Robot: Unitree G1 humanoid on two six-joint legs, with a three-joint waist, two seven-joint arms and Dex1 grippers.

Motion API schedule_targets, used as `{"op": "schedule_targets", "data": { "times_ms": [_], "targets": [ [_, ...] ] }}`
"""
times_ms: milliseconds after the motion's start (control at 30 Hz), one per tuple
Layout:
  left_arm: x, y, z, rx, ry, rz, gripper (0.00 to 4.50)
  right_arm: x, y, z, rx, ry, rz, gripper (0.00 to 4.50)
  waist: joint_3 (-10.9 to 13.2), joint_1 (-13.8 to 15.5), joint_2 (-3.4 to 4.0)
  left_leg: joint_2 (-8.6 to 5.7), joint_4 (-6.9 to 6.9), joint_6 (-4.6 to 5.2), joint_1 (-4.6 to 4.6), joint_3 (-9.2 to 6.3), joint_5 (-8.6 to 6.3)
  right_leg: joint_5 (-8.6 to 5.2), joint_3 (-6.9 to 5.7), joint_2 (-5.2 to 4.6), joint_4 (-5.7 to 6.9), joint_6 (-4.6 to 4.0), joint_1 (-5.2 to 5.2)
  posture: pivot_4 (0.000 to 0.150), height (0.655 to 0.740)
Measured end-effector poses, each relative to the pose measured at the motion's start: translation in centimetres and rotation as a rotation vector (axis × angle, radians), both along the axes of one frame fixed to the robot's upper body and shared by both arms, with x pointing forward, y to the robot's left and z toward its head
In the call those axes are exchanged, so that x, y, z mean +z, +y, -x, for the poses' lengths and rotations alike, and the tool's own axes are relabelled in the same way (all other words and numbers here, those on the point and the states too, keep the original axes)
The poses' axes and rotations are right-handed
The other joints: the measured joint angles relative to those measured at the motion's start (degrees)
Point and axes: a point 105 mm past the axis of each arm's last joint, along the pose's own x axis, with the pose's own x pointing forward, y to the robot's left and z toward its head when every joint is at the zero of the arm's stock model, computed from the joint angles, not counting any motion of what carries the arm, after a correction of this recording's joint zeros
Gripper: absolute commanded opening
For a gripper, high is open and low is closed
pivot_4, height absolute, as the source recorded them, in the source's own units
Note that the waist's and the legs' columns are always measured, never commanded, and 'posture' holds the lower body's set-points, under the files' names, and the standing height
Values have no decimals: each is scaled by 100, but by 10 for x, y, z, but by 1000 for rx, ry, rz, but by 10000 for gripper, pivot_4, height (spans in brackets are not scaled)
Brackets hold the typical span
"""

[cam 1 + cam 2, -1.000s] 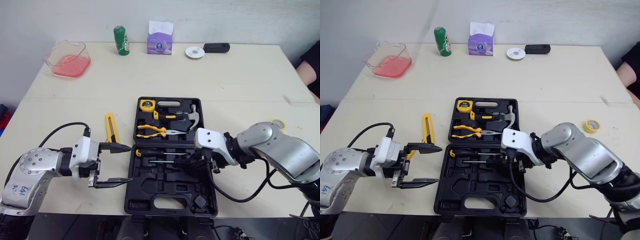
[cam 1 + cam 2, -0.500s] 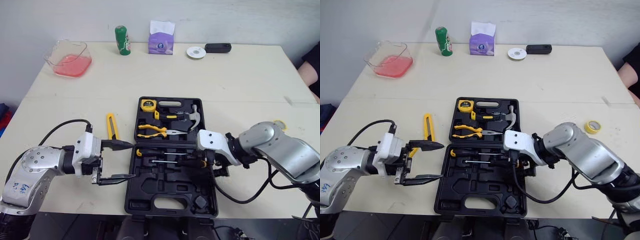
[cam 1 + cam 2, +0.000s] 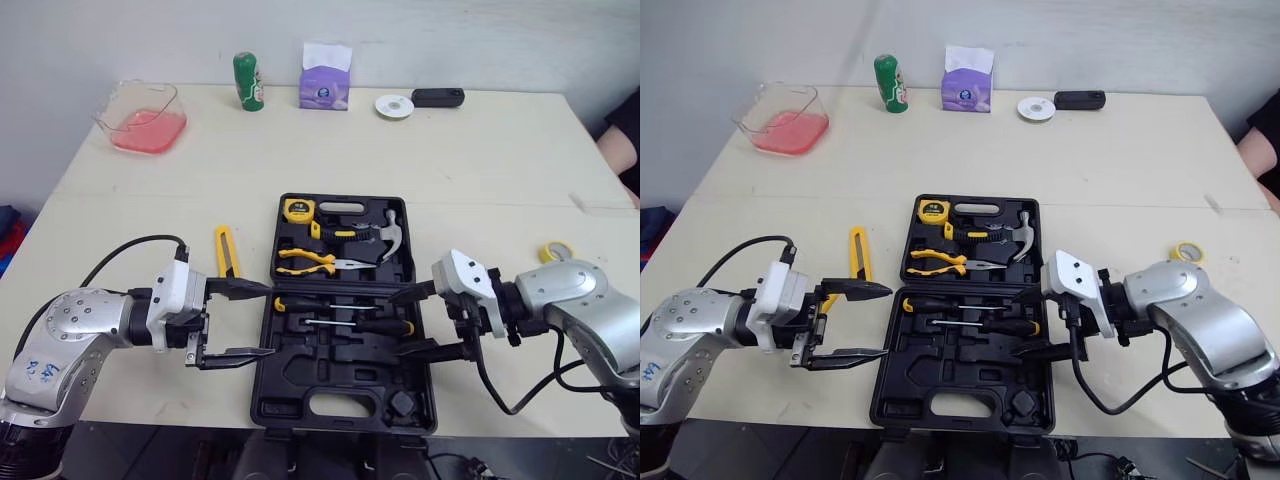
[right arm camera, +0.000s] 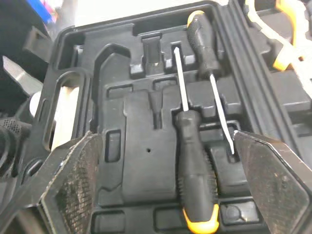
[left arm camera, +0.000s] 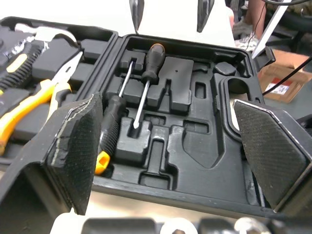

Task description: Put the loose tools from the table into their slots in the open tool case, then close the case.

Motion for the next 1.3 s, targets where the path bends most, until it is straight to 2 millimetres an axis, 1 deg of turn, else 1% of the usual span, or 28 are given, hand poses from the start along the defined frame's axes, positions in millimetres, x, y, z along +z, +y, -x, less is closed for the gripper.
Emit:
{"op": "schedule_targets", "data": {
  "times_ms": [67,167,267,333,367,400,500,633,800,967,1300],
  "targets": [
    [-1,2,-2,8,4,2,45000,5,4,-4,-4,-52,-51,44261,-1,-17,-1,4,-4,-2,7,1,1,0,3,4,3,-1,0,1500,7400],
    [-2,3,-3,11,1,0,45000,3,12,-2,18,-77,-120,44261,-1,-5,-1,6,-7,-4,5,0,2,-1,1,6,1,-2,-2,1500,7400],
    [-2,3,-3,10,-7,-10,45000,4,23,0,58,-87,-218,37055,-3,-2,-5,2,-3,-4,5,1,2,-1,3,4,1,-1,1,1500,7400],
    [-4,3,-3,3,-11,-18,45000,4,25,-3,56,-107,-253,26518,-3,-4,-4,2,0,-3,5,2,2,0,5,4,4,-1,0,1500,7400],
    [-4,3,-3,1,-15,-21,45000,2,24,-5,50,-118,-248,22182,-3,-4,-4,2,0,-3,5,2,2,0,5,4,4,-1,0,1500,7400],
    [-4,3,-3,1,-17,-25,45000,1,22,-7,42,-130,-239,16631,-3,-1,-4,2,0,-3,5,1,2,0,4,4,4,-1,0,1500,7400],
    [-5,4,-3,1,-30,-34,45000,-9,25,-12,45,-151,-232,776,-3,-4,-4,3,-2,-3,6,1,2,0,3,5,4,-2,-1,1500,7400],
    [-6,4,-3,2,-34,-40,45000,-26,27,-14,52,-147,-208,272,-3,-6,-4,2,-1,-3,6,3,2,0,5,5,5,-2,-2,1500,7400],
    [-10,8,-5,14,-26,-47,45000,-31,26,-18,32,-161,-197,272,-3,-11,-4,4,-1,-4,7,3,2,0,5,5,7,-2,-2,1500,7400],
    [-13,9,-4,15,-20,-53,45000,-45,28,-16,33,-126,-157,272,-3,-8,-4,3,-1,-3,6,2,2,0,5,5,7,-2,-2,1500,7400],
    [-16,10,-3,18,-16,-58,45000,-52,31,-19,8,-112,-124,272,-4,-24,-6,5,0,-5,20,7,3,-1,13,5,22,-3,0,1500,7400]
  ]
}}
